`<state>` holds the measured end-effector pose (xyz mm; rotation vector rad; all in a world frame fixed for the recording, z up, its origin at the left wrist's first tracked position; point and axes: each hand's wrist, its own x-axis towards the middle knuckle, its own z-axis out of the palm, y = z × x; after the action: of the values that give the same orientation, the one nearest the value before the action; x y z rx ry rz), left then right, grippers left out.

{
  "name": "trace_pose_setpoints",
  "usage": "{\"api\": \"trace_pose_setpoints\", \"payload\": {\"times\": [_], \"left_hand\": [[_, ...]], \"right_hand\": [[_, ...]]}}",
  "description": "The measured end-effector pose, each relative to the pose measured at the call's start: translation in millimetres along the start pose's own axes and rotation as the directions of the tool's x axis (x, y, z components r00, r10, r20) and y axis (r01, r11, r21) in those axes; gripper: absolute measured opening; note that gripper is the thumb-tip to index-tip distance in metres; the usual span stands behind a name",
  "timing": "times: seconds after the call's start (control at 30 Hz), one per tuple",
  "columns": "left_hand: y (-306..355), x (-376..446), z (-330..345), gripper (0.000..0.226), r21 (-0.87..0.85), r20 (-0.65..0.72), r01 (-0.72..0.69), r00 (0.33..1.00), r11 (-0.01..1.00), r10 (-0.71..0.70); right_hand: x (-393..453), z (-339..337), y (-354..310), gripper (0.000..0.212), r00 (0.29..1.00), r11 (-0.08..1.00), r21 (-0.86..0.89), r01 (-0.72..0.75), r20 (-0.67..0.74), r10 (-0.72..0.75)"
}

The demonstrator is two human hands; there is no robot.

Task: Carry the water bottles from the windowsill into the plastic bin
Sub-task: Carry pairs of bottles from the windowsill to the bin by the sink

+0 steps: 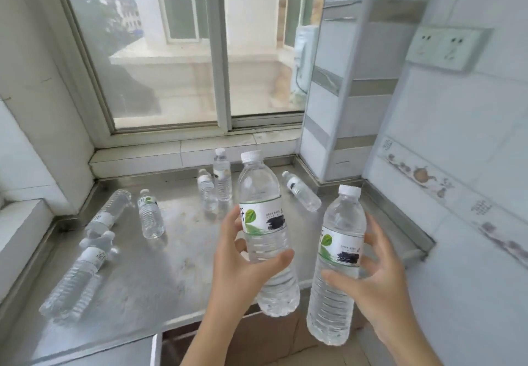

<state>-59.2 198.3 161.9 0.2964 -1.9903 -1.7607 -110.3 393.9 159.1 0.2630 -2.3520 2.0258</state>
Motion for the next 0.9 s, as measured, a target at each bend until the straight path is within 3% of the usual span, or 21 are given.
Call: {"api": "trace_pose_setpoints", "payload": {"times": [0.17, 0.37, 0.57, 0.9], "left_hand": [[21, -33, 66, 0.091, -0.048, 0.258, -0.047, 0.965, 0.998, 0.058], [48, -101, 158, 0.09, -0.151, 0.501, -0.03, 0.86, 0.988, 0.102], [62, -205, 254, 0.095, -0.163, 0.68, 0.019, 0.726, 0.986, 0.099], [95, -405, 373, 0.094, -0.164, 0.895, 0.093, 0.433, 0.982, 0.108]], "right_hand": [[-54, -78, -6, 0.106, 0.978, 1.0, 0.012, -0.008, -0.209, 0.01], [-136, -182, -1, 0.111, 0.891, 0.998, 0.007, -0.068, -0.45, 0.063], [-241, -289, 6, 0.112, 0.773, 0.996, -0.01, -0.088, -0.632, 0.062], [-429, -421, 8, 0.105, 0.527, 0.986, 0.011, -0.164, -0.844, 0.097]]}}
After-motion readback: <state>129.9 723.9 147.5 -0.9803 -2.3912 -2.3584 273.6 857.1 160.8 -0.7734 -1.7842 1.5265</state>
